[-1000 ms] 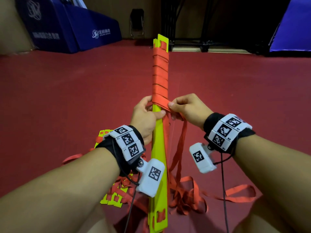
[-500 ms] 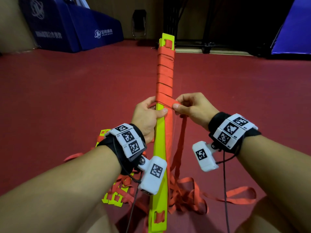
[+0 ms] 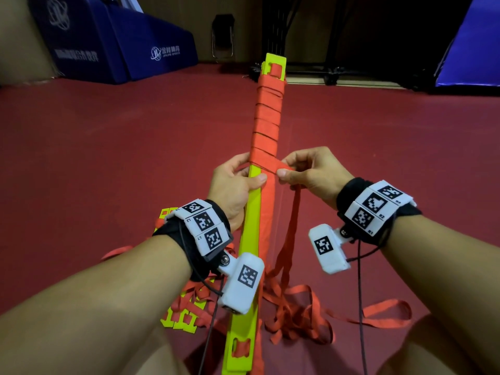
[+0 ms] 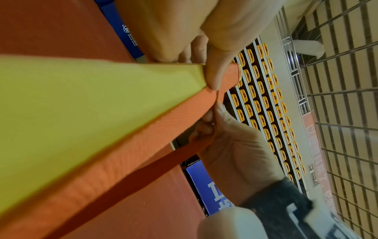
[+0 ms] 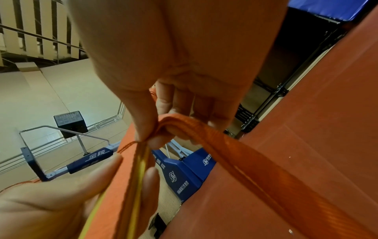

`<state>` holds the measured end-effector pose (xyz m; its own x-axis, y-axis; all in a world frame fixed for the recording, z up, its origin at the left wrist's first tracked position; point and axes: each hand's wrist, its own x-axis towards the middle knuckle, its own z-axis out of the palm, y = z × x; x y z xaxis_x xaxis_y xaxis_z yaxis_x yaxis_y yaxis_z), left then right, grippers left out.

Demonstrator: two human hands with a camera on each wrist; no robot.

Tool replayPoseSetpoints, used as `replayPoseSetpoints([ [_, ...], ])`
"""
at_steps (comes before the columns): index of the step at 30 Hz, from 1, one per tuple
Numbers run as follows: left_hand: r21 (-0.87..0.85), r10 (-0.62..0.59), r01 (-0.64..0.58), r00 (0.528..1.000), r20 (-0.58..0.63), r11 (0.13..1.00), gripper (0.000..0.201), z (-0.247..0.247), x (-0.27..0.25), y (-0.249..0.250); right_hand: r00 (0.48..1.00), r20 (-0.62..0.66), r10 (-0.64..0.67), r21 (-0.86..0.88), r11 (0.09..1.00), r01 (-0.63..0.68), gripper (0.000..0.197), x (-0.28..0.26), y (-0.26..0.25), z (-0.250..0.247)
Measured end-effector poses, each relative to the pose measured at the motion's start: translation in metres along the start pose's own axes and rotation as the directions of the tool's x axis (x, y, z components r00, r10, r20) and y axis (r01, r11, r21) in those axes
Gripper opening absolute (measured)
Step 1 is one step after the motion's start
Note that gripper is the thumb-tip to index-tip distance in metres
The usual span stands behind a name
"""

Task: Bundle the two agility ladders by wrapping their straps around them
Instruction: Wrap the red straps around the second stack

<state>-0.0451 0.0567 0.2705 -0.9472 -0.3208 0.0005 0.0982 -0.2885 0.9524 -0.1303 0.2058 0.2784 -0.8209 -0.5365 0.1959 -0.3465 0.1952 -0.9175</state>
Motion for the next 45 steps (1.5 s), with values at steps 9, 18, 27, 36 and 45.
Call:
replayPoseSetpoints([
  [9,-0.051,-0.015,0.016,1.000,0.025,0.999,0.023,0.002,-0.001,0.004,0.998,0.052,-0.046,0.168,0.985,0.036,0.012,-0.004,-0.003,0.003],
  [18,0.019,0.063,-0.063,0.997,-0.045,0.998,0.025,0.010,-0.004,-0.002,0.994,-0.060,-0.088,0.227,0.969,0.099,0.017,-0.008,-0.012,0.007],
  [27,0.213,0.050,-0.076,0.991,0.121,0.974,0.014,0.015,-0.014,-0.007,0.994,-0.100,-0.044,0.270,0.960,0.070,0.014,-0.006,-0.015,0.020],
  [36,0.101,0.044,-0.049,0.998,0.046,0.994,0.045,0.016,-0.013,-0.004,0.998,-0.022,-0.053,0.182,0.982,0.056,0.024,-0.006,-0.015,0.013],
  [45,-0.005,0.013,-0.013,1.000,0.020,1.000,0.035,0.008,-0.002,-0.007,0.994,0.041,-0.103,-0.024,0.994,0.104,0.023,0.002,-0.005,0.003],
])
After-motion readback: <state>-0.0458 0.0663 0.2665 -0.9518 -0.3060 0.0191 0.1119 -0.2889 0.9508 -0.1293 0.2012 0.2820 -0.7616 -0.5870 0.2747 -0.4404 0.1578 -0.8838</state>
